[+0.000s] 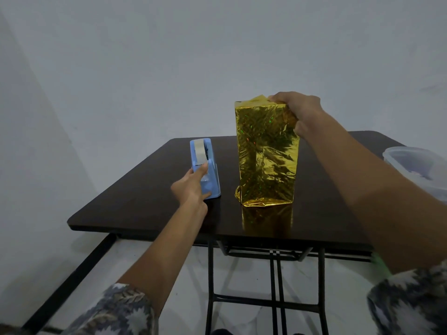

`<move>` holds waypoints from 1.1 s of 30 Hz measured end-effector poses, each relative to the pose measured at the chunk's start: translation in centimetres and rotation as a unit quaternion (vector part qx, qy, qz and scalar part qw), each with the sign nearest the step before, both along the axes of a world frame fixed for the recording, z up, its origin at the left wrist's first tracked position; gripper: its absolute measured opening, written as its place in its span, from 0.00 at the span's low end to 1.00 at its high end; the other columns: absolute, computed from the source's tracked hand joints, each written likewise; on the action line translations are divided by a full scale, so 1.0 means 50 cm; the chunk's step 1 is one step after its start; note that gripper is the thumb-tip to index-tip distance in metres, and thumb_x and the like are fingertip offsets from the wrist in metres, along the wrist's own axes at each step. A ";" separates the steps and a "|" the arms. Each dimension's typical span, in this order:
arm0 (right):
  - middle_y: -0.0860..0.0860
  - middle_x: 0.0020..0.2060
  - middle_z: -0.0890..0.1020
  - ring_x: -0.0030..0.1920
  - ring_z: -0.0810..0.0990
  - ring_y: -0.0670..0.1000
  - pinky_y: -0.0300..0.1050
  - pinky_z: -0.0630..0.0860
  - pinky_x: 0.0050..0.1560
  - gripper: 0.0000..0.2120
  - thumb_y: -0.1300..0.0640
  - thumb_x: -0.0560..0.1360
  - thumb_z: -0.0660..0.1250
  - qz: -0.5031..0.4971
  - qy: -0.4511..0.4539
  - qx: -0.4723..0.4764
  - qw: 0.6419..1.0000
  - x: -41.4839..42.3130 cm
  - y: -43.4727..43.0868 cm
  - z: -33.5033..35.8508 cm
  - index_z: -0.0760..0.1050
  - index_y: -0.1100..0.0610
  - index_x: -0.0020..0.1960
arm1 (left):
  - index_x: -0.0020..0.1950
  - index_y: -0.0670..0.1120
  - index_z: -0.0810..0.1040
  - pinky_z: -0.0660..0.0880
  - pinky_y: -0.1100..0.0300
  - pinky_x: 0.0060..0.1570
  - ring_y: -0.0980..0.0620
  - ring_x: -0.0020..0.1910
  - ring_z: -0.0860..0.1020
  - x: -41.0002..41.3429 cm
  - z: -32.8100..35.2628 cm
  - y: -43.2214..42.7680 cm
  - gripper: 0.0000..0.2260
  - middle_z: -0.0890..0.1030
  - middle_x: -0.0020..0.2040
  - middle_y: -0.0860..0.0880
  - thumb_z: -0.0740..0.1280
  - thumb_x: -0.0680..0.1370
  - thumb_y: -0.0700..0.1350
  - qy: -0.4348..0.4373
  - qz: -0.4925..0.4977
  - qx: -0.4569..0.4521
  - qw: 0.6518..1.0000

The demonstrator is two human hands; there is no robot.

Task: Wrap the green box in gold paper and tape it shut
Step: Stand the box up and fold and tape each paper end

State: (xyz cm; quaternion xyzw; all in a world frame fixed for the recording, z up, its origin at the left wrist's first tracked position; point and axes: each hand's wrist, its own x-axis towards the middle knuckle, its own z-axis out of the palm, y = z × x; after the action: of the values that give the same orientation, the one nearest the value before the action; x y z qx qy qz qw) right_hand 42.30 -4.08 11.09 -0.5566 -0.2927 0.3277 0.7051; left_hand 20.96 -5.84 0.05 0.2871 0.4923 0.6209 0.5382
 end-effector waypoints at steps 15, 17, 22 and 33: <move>0.56 0.53 0.80 0.50 0.81 0.57 0.52 0.81 0.48 0.47 0.50 0.42 0.78 -0.002 -0.005 0.000 1.000 -0.002 -0.003 0.000 0.74 0.60 0.60 | 0.48 0.42 0.80 0.77 0.62 0.39 0.54 0.43 0.78 -0.003 -0.015 0.012 0.10 0.80 0.45 0.47 0.75 0.70 0.44 0.002 0.005 -0.003 1.000; 0.57 0.53 0.80 0.50 0.81 0.57 0.52 0.81 0.47 0.46 0.50 0.43 0.78 0.000 -0.005 -0.002 1.000 -0.002 -0.003 0.000 0.73 0.60 0.60 | 0.47 0.41 0.80 0.78 0.62 0.41 0.54 0.44 0.79 0.001 -0.027 0.008 0.08 0.81 0.45 0.47 0.74 0.72 0.43 -0.017 0.011 0.015 1.000; 0.57 0.52 0.80 0.49 0.81 0.57 0.52 0.81 0.47 0.44 0.50 0.45 0.79 0.002 -0.006 -0.002 1.000 -0.005 -0.007 -0.001 0.73 0.60 0.60 | 0.34 0.43 0.76 0.78 0.62 0.37 0.54 0.39 0.78 0.010 -0.033 0.006 0.10 0.79 0.37 0.47 0.73 0.72 0.40 0.008 0.045 0.047 0.998; 0.57 0.53 0.80 0.50 0.81 0.57 0.52 0.81 0.47 0.47 0.51 0.41 0.78 -0.009 -0.001 0.005 1.000 -0.005 -0.017 0.000 0.74 0.61 0.60 | 0.32 0.42 0.72 0.80 0.55 0.38 0.54 0.36 0.78 0.019 -0.025 0.015 0.14 0.77 0.35 0.48 0.75 0.70 0.43 0.042 0.067 0.023 0.997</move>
State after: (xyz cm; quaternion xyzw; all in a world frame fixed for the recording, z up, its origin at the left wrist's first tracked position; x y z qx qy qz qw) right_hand 42.03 -4.95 11.11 -0.5559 -0.2898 0.3193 0.7107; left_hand 21.92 -5.09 -1.22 0.2915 0.5184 0.6542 0.4673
